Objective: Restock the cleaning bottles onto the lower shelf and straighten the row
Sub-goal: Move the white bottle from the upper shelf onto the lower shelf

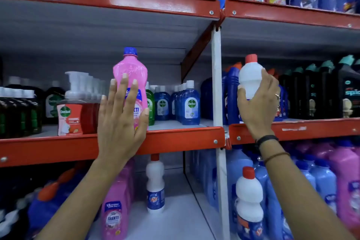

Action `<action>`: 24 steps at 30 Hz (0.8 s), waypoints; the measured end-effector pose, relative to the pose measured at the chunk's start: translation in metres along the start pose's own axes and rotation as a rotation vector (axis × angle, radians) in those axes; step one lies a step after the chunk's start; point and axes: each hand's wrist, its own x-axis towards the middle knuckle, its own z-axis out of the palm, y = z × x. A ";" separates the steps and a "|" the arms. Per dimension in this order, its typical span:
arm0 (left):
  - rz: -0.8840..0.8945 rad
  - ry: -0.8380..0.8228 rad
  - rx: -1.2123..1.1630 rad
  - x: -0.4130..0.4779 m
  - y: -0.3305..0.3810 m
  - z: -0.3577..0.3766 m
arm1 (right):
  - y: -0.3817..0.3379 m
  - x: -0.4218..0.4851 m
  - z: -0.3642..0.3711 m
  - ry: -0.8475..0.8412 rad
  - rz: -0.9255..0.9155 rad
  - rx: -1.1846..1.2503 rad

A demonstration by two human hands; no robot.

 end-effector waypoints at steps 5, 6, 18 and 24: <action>0.028 -0.013 0.092 -0.008 -0.007 0.016 | 0.029 0.035 0.005 -0.331 0.255 0.037; 0.043 -0.007 0.108 -0.008 -0.009 0.018 | 0.032 0.043 0.004 -0.383 0.286 0.048; 0.021 -0.044 0.208 -0.014 -0.020 0.018 | 0.026 0.048 -0.020 -0.176 0.379 0.080; 0.028 -0.056 0.176 -0.018 -0.023 0.014 | 0.000 0.033 -0.048 0.077 0.398 0.315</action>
